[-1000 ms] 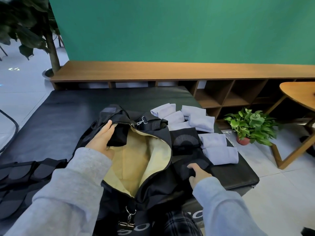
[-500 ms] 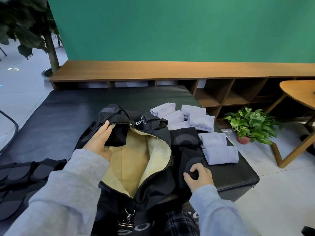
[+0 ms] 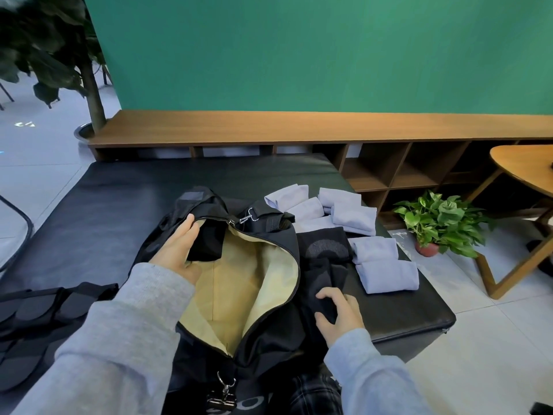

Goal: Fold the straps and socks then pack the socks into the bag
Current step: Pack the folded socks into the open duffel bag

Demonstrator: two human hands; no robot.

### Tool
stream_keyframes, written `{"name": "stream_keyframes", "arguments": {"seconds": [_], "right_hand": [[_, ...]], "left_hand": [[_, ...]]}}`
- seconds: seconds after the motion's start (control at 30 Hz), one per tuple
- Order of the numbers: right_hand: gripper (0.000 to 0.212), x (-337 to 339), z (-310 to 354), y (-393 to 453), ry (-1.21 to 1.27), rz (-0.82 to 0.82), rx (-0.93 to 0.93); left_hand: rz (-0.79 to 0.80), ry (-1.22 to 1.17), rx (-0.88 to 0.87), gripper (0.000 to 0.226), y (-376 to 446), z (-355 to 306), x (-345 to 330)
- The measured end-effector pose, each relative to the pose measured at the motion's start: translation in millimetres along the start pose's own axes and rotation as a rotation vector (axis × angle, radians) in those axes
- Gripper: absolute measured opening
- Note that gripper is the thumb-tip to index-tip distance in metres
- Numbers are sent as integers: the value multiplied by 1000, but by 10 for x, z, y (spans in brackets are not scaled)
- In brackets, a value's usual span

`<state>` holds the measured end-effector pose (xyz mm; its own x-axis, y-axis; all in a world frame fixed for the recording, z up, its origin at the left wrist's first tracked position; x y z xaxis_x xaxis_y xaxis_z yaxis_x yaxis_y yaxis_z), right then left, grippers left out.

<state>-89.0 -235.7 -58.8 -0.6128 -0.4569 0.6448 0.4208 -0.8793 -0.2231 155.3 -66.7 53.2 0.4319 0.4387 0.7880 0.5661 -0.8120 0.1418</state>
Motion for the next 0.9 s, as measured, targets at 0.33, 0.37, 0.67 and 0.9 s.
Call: {"name": "stream_keyframes", "arguments": {"seconds": [0.33, 0.37, 0.67, 0.9], "right_hand": [[55, 331, 643, -314, 184, -220, 294], [54, 375, 738, -347, 223, -224, 319], [34, 417, 1411, -608, 435, -118, 492], [36, -438, 1416, -478, 330, 196, 354]], "left_hand": [[-27, -22, 14, 70, -37, -53, 52], [-34, -48, 15, 70, -46, -75, 61], [-65, -72, -21, 67, -56, -126, 150], [-60, -37, -19, 71, -32, -40, 124]]}}
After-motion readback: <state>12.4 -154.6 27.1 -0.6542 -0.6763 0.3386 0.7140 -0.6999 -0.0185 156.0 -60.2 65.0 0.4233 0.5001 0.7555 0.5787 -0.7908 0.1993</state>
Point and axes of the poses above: each hand's wrist, its own y-axis towards the middle knuckle, its own x-axis out of the back of the hand, z = x × y, the point moved 10 cm from there along y, towards the middle knuckle, and after that the axes turned 11 degrees about -x, right-handed, at the moved point
